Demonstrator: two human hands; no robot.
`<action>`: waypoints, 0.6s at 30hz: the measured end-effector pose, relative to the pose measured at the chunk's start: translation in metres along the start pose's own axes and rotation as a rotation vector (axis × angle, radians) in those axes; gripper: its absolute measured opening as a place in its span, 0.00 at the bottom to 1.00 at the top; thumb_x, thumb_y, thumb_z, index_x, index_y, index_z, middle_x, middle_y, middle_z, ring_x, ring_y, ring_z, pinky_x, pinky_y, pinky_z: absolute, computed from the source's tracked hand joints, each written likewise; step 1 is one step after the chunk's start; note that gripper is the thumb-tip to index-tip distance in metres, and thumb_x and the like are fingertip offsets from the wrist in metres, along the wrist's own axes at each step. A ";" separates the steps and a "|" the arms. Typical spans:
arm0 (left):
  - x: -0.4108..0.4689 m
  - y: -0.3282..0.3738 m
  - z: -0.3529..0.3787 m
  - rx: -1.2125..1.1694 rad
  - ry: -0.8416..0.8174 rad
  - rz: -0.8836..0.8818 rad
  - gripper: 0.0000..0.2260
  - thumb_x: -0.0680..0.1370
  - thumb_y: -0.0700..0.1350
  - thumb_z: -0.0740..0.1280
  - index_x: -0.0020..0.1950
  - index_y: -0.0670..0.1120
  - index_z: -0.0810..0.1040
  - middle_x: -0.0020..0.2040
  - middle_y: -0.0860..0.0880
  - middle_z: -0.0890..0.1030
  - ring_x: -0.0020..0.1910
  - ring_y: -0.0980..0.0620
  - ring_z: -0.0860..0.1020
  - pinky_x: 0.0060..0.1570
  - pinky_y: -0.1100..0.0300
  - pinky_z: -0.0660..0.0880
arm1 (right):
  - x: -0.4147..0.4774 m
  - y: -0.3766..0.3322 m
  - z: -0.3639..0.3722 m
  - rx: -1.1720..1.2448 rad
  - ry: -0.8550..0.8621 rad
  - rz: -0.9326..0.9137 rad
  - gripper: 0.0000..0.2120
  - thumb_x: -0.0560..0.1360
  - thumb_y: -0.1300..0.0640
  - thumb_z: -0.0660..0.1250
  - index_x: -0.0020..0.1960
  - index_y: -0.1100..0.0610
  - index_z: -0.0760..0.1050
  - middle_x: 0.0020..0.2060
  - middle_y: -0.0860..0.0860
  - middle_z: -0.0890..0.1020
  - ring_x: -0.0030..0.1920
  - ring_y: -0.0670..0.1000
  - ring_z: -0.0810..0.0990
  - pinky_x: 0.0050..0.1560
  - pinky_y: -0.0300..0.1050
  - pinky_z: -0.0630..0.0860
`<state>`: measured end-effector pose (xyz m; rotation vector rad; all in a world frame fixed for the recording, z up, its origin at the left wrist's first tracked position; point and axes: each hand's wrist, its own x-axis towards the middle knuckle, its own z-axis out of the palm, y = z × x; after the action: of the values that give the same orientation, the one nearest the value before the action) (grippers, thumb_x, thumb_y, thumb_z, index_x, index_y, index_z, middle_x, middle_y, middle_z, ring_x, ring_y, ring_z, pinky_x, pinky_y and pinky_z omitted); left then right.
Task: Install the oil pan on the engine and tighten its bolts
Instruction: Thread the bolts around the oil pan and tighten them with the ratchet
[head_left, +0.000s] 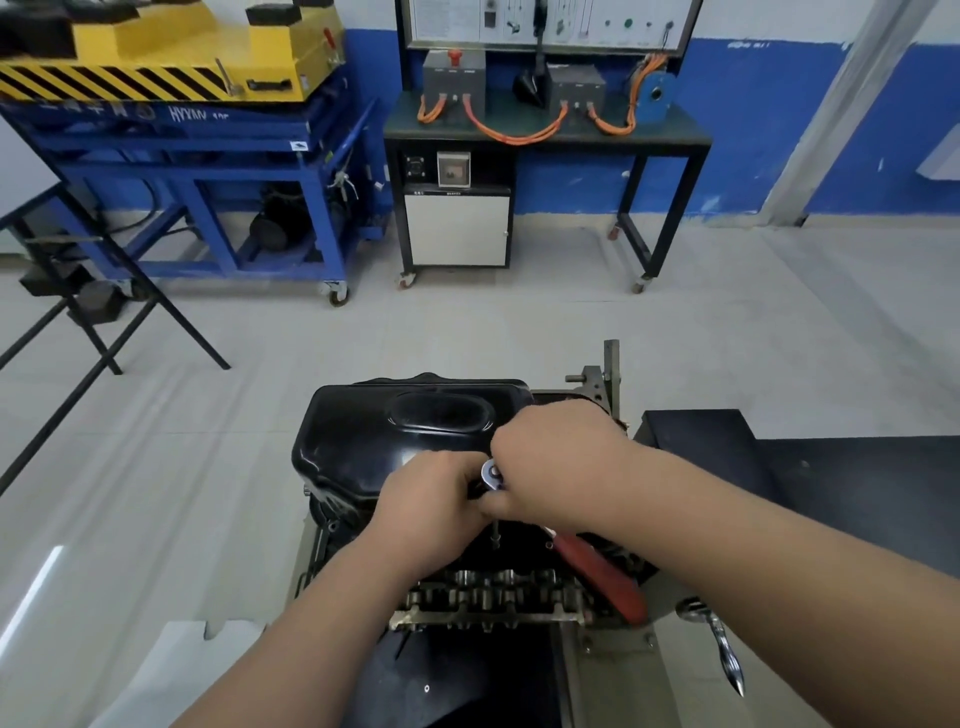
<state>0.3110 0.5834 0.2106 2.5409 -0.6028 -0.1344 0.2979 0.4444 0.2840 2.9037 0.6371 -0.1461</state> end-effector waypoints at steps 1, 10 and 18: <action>0.001 -0.001 -0.002 -0.044 -0.027 0.020 0.09 0.67 0.57 0.62 0.33 0.54 0.69 0.26 0.57 0.73 0.28 0.56 0.68 0.26 0.62 0.59 | 0.001 0.002 -0.001 -0.016 0.000 -0.050 0.14 0.75 0.46 0.60 0.34 0.52 0.69 0.37 0.50 0.75 0.33 0.52 0.73 0.29 0.42 0.60; 0.004 0.001 -0.002 0.028 -0.031 -0.039 0.07 0.68 0.52 0.64 0.41 0.52 0.76 0.32 0.54 0.77 0.33 0.55 0.71 0.33 0.59 0.71 | -0.002 0.005 0.002 -0.032 0.038 -0.001 0.23 0.73 0.37 0.58 0.28 0.52 0.61 0.27 0.49 0.65 0.25 0.49 0.64 0.27 0.41 0.55; 0.000 0.002 -0.003 -0.027 -0.003 -0.013 0.09 0.71 0.57 0.66 0.38 0.53 0.75 0.28 0.54 0.74 0.29 0.58 0.69 0.32 0.59 0.68 | 0.000 0.016 -0.001 -0.087 0.053 -0.203 0.09 0.74 0.46 0.62 0.40 0.51 0.73 0.41 0.50 0.76 0.38 0.52 0.74 0.34 0.43 0.60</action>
<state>0.3109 0.5833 0.2144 2.5189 -0.5818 -0.1497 0.3045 0.4306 0.2875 2.7630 0.9236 -0.0641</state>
